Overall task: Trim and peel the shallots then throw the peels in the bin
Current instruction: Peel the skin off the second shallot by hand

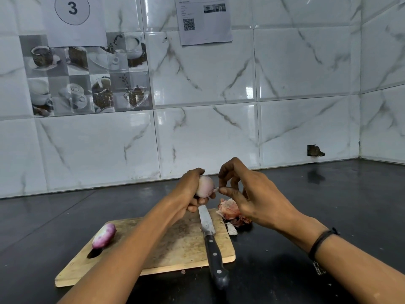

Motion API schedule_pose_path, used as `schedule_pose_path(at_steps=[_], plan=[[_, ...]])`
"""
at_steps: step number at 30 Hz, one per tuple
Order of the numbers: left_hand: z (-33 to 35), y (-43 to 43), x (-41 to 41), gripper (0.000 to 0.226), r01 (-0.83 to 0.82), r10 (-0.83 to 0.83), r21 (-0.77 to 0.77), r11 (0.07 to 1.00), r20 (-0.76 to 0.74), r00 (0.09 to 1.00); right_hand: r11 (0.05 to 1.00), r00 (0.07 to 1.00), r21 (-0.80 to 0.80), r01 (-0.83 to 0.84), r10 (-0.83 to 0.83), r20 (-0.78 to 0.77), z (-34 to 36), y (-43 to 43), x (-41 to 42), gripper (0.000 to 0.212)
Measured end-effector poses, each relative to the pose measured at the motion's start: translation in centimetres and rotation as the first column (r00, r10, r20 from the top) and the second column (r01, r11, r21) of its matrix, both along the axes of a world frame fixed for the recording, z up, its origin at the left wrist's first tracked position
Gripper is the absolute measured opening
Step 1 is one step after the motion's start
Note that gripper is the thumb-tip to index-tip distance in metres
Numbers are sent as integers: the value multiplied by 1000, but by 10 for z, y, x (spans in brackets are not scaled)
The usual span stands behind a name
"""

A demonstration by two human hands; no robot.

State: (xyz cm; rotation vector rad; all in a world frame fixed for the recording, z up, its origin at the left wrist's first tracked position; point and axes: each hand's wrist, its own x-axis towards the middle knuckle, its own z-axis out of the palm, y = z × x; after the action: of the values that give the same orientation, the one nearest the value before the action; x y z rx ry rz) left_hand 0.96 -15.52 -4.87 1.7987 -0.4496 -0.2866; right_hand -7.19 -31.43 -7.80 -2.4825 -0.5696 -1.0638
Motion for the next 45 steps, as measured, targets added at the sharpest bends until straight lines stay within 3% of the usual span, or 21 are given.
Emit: schedule_pose_path(at_steps=[13,18,22,26,31,45], plan=[[-7,-4,13,60,104,-120,-210,972,-66,991,973,972,-19,230,-230,-50,-3,-6,4,22],[-6,-8,12,64,181,-209,-217,959,-111,972,963,962,7,271,-270,-48,-2,-6,4,23],[-8,-10,12,58,176,-191,-199,964,-61,980,974,976,70,216,-215,-31,-2,-5,3,9],[-8,-14,11,48,100,-113,-236,967,-42,993,980,985,103,169,-167,-35,2,1,-4,41],[-9,-15,11,48,96,-105,-260,961,-22,994,970,970,2,245,-245,-7,1,0,-1,17],[-6,-15,5,49,88,-95,-260,962,-15,995,902,906,89,422,-423,-9,3,-8,-2,13]])
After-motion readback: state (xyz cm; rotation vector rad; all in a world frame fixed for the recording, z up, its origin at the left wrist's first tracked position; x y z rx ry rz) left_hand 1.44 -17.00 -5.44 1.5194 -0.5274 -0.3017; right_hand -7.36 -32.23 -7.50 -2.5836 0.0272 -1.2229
